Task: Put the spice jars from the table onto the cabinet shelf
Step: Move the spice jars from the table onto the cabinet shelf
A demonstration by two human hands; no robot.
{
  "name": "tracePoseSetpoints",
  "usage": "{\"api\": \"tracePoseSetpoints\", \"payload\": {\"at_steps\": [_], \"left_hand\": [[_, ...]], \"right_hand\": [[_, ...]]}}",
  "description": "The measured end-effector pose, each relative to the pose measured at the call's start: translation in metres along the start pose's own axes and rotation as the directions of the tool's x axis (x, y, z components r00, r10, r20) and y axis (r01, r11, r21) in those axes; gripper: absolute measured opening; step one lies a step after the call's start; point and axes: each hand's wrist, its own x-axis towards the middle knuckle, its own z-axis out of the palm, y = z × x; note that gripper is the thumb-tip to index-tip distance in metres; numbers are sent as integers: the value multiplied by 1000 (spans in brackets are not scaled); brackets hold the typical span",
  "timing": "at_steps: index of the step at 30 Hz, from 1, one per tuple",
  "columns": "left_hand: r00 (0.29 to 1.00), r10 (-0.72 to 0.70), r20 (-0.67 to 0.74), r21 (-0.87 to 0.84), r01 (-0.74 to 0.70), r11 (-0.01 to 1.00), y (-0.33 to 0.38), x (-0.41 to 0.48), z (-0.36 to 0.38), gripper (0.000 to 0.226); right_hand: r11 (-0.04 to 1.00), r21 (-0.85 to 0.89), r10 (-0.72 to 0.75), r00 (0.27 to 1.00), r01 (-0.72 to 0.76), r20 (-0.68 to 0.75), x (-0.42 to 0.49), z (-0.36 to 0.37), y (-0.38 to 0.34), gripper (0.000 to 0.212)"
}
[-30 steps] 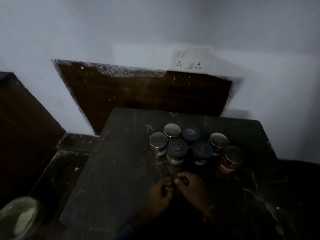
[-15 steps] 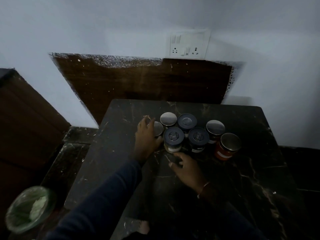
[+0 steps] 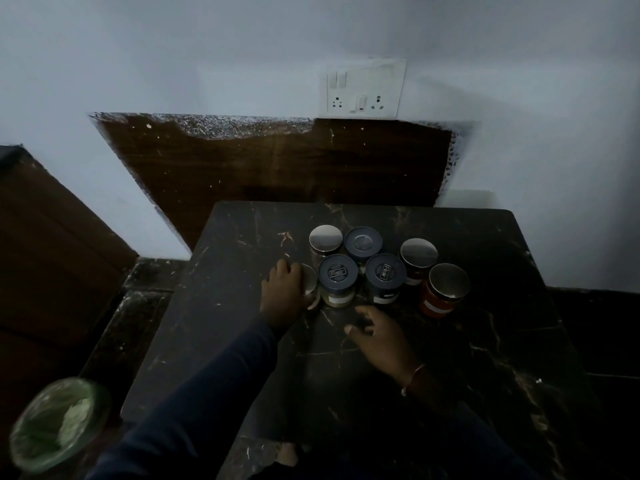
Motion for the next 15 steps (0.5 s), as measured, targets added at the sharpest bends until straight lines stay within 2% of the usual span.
{"api": "tracePoseSetpoints", "payload": {"at_steps": [3, 6, 8, 10, 12, 15], "left_hand": [[999, -30, 19, -95, 32, 995, 2, -15, -2, 60], [998, -69, 14, -121, 70, 990, 4, -27, -6, 67], [986, -168, 13, -275, 165, 947, 4, -33, -15, 65], [965, -244, 92, -563, 253, 787, 3, -36, -29, 55], [961, -205, 184, -777, 269, 569, 5, -38, -42, 42], [969, -119, 215, -865, 246, 438, 15, -44, -55, 34]], "right_hand": [[999, 1, -43, 998, 43, 39, 2, 8, -2, 54], [996, 44, -85, 995, 82, 54, 2, 14, -1, 57], [986, 133, -114, 991, 105, 67, 2, 14, 2, 62], [966, 239, -128, 986, 99, 110, 2, 10, 4, 76], [939, 330, -149, 977, 91, 153, 3, 5, 5, 89], [870, 491, -186, 955, 50, 233, 5, 2, 3, 83]]}}
